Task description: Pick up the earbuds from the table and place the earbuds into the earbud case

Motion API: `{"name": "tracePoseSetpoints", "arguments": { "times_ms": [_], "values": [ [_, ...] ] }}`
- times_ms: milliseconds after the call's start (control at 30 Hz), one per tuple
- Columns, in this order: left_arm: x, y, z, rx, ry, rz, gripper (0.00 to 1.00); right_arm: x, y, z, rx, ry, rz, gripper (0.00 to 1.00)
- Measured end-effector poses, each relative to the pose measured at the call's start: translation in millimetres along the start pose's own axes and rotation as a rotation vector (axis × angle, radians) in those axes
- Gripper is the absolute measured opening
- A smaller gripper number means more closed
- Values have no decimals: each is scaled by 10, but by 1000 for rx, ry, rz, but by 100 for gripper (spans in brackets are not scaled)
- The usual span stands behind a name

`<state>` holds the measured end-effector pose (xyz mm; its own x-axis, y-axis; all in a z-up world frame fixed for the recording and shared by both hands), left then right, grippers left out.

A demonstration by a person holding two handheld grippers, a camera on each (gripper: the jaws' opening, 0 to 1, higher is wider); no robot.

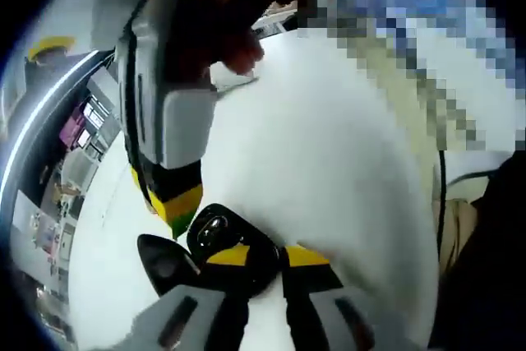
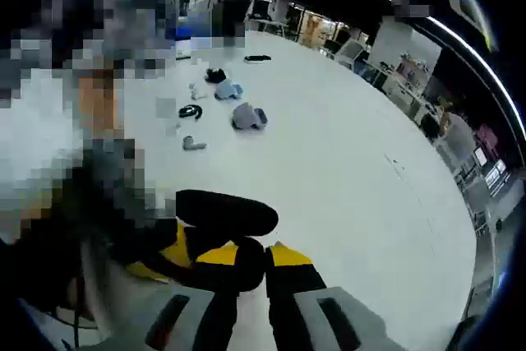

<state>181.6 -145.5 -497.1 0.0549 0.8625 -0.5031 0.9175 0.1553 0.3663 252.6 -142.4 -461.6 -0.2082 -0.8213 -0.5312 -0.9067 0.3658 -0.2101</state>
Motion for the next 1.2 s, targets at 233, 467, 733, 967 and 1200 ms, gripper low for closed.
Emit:
{"name": "tracePoseSetpoints", "arguments": {
  "times_ms": [233,467,733,967,1200],
  "values": [
    [2,9,-7,-6,6,18,16,91,1,253,-92,55,7,11],
    [2,15,-17,-3,9,16,16,142,-60,238,-65,79,11,11],
    [15,13,-34,-4,5,16,16,285,-94,182,0,126,74,10],
    [22,21,-28,-5,3,14,16,287,-17,39,37,115,80,10],
    [24,35,-13,4,-9,20,16,166,-97,-88,24,-4,138,11]
  ]
}}
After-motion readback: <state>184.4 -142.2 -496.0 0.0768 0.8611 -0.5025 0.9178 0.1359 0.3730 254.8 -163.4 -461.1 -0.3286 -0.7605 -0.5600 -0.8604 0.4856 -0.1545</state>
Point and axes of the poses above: the point that each gripper's makers call its tool centre point, and the gripper's own axes: z roughly forward along the fingers, y roughly to its left, x roughly out of its underside, the point moved 1 cm from there along -z, roughly backward along the fingers, and after that the axes turned 5 degrees about y, right-handed, at the moved point
